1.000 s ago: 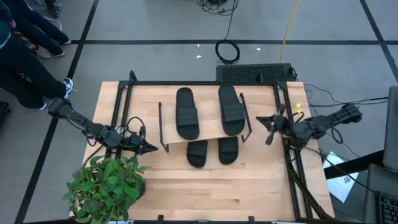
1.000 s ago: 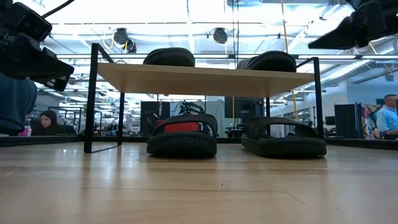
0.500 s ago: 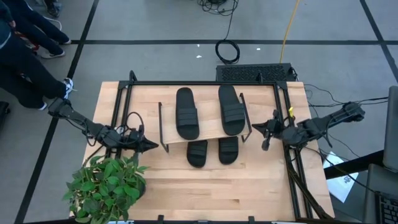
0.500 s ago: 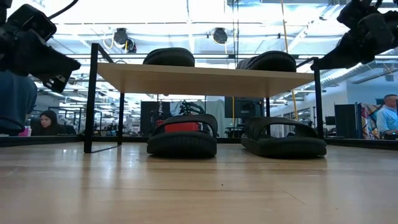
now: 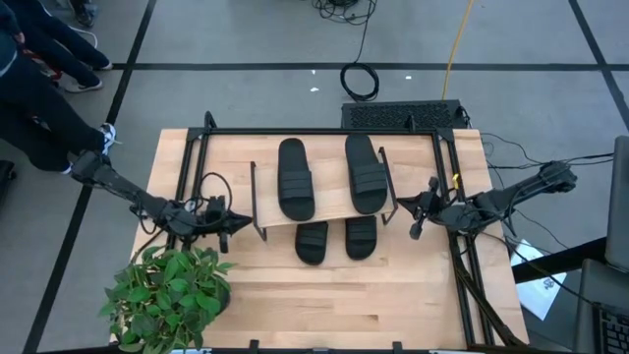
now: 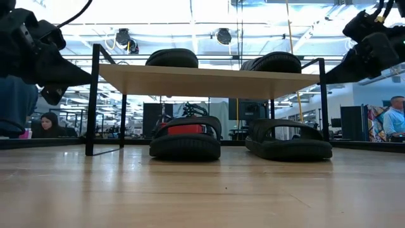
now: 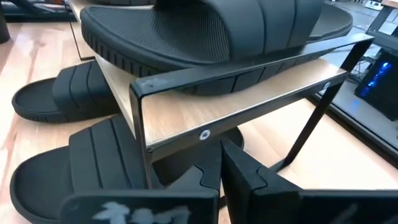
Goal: Pick and place slides into the shelf
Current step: Adjust the shelf
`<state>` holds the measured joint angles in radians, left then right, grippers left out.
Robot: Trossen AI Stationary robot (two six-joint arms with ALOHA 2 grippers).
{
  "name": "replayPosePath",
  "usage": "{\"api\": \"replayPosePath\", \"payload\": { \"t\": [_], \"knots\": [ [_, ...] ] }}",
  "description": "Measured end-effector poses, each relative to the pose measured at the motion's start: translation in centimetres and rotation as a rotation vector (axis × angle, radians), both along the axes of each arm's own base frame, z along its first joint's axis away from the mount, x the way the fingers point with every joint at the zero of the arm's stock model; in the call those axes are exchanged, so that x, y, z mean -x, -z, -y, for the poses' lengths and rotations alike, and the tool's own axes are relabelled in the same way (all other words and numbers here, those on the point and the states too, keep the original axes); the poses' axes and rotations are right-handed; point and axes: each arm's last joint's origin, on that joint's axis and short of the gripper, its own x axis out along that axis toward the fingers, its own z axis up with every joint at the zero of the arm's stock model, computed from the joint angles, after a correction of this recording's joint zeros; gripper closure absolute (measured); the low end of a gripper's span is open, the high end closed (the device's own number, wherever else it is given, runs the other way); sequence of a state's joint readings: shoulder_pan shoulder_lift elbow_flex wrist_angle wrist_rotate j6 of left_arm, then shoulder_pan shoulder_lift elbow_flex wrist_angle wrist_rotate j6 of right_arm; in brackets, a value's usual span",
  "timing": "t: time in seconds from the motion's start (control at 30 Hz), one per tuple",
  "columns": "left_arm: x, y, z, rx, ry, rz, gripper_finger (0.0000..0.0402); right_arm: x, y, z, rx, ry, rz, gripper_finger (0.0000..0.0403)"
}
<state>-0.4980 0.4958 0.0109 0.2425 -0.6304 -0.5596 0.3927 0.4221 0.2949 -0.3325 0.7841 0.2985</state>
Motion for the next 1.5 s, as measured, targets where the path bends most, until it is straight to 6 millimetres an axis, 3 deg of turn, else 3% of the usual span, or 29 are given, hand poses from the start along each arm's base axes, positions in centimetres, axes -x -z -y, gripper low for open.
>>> {"api": "replayPosePath", "payload": {
  "t": [0.33,1.1,1.5],
  "knots": [
    [-1.2,-0.1,0.5,0.027,-0.039,0.046,0.0401,-0.2,0.5,-0.2,-0.031,-0.059,0.017,0.0403],
    [-5.5,-2.6,0.0,0.049,-0.056,-0.164,0.0401,-0.6,1.0,-0.9,-0.153,-0.207,-0.036,0.0403],
    [-5.3,-2.0,-0.2,0.089,-0.08,-0.24,0.0401,-0.4,1.3,-0.7,-0.189,-0.135,-0.051,0.0403]
  ]
}}
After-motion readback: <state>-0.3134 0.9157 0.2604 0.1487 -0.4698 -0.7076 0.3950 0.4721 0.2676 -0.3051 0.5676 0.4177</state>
